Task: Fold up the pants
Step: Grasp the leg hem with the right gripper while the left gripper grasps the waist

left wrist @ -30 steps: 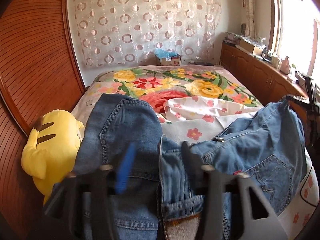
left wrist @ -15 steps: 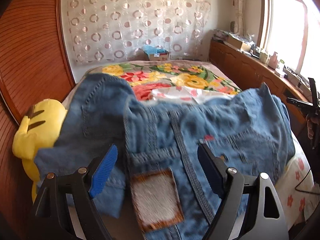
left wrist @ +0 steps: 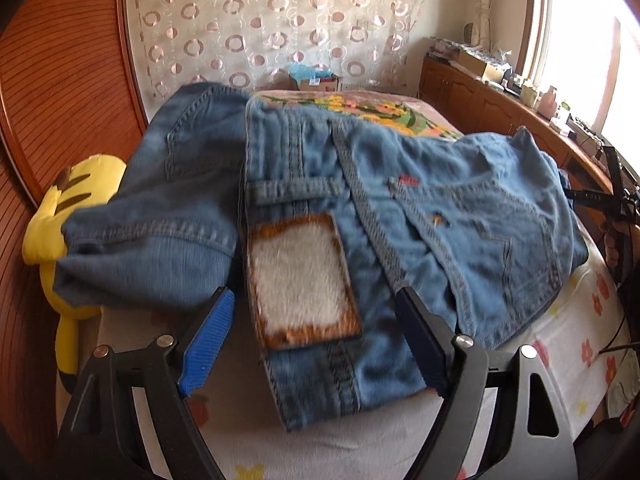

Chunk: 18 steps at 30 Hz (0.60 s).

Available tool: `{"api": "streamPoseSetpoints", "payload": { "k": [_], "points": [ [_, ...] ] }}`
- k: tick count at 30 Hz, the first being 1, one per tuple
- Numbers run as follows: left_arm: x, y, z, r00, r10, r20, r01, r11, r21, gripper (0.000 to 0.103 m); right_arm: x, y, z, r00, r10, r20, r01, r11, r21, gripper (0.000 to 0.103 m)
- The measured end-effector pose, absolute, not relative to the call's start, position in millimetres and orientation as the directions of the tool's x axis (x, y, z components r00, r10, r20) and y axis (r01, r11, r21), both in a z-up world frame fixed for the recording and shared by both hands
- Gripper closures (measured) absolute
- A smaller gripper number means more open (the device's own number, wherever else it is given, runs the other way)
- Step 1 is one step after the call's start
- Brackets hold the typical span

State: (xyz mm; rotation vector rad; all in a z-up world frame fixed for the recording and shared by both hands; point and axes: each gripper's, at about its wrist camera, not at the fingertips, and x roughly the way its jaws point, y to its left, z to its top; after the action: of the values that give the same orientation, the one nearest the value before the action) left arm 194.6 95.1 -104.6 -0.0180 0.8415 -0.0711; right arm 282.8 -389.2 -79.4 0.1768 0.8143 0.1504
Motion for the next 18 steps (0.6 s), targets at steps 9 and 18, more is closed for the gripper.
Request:
{"api": "streamPoseSetpoints", "payload": {
  "k": [9, 18],
  "points": [
    [188.1, 100.3, -124.7, 0.636, -0.078, -0.768, 0.038, 0.997, -0.07, 0.02, 293.6, -391.1, -80.6, 0.653, 0.232, -0.721, -0.052, 0.963, 0.263, 0.049],
    [180.4, 106.4, -134.5, 0.621, -0.084, -0.779, 0.029, 0.996, -0.083, 0.02, 265.8, -363.2, -59.4, 0.754, 0.138, -0.642, -0.082, 0.99, 0.116, 0.083]
  ]
}}
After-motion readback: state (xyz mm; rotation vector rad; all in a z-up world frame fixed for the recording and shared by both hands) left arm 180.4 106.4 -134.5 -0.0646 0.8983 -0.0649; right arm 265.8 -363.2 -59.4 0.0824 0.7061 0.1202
